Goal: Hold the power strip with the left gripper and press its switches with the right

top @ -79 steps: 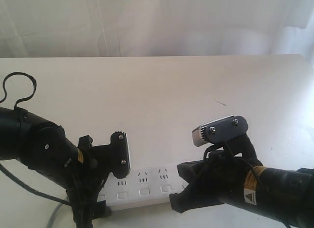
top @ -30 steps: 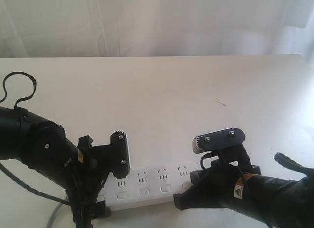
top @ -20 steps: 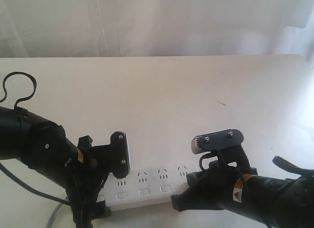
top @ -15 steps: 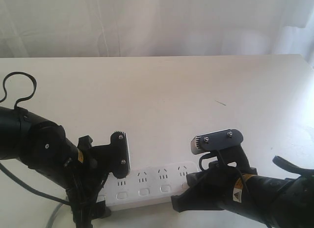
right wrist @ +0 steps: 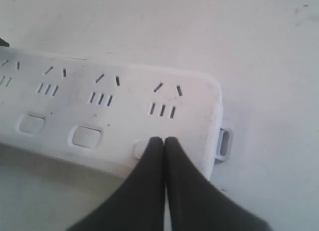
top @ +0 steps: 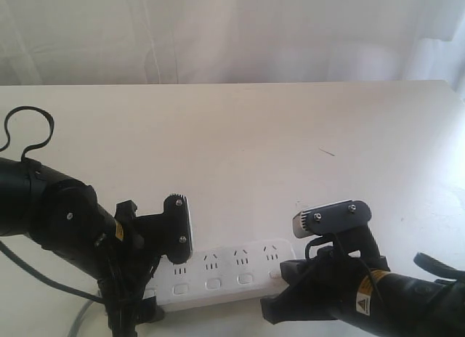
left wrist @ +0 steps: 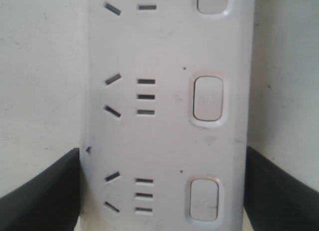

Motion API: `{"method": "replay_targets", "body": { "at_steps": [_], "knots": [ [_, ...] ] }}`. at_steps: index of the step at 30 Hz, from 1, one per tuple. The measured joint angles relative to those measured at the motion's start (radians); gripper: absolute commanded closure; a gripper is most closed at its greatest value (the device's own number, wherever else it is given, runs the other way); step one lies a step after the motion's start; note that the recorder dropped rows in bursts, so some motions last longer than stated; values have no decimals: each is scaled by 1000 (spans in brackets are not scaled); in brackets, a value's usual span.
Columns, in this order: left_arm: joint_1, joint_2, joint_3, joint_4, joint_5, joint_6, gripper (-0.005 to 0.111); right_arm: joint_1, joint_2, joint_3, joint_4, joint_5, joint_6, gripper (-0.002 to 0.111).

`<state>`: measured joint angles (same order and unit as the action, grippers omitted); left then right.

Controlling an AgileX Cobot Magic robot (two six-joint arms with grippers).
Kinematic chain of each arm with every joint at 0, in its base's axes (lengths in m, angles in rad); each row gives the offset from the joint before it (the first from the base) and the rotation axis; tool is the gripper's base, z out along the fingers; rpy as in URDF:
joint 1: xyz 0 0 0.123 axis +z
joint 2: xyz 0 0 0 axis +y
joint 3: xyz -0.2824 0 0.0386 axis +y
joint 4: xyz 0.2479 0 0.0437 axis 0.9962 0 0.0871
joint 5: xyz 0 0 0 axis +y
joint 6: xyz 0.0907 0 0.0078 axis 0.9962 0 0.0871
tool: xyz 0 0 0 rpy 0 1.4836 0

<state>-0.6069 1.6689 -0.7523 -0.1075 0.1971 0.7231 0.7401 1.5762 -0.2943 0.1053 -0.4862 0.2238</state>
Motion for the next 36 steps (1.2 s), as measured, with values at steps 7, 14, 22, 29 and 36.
{"method": "replay_targets", "body": {
  "at_steps": [7,14,22,29,36],
  "knots": [
    [0,0,0,0,0,0,107,0,46,3,-46,-71,39,108],
    [0,0,0,-2,0,0,107,-2,107,3,-92,-147,91,108],
    [0,0,0,-2,0,0,107,-2,128,3,-124,-180,120,108],
    [0,0,0,1,0,0,107,-2,141,8,-146,-235,141,108],
    [0,0,0,35,-20,27,107,-2,140,21,-164,-303,138,108]
  ]
}}
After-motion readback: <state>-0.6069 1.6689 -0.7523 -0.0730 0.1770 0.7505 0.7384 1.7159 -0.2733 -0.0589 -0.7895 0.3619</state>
